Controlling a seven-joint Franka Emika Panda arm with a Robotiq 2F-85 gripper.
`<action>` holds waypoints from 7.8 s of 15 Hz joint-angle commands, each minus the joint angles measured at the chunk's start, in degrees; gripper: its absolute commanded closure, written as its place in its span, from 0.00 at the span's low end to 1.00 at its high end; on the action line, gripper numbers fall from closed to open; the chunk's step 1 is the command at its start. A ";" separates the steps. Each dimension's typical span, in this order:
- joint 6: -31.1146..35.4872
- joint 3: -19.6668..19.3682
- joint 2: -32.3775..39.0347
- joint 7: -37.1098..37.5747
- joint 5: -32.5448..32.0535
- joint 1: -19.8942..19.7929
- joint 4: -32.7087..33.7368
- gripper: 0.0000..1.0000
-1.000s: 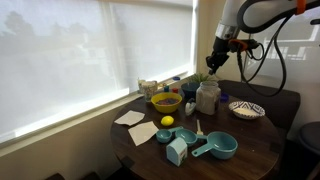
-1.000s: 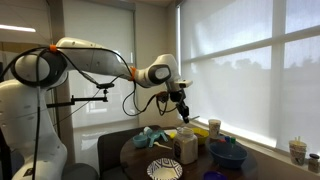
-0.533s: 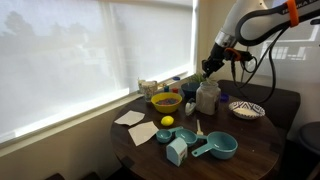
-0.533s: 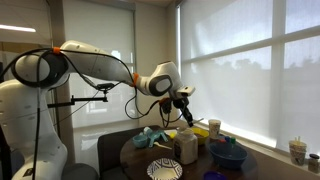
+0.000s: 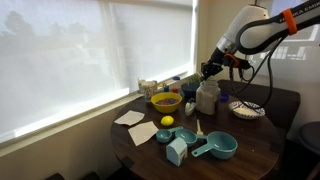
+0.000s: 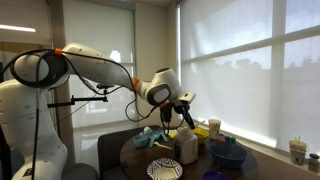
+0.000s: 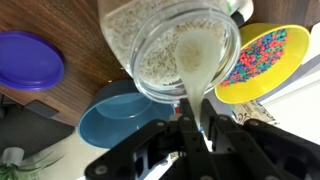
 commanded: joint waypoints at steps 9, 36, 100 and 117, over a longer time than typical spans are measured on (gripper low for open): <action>10.14 -7.59 -6.43 -27.82 39.01 6.72 -9.59 0.96; 13.82 -12.07 -7.38 -52.75 76.07 9.30 -10.26 0.96; -25.55 8.16 -1.20 -3.86 0.62 6.43 -9.18 0.96; -26.37 7.79 -10.37 -4.77 -0.56 6.67 -9.25 0.05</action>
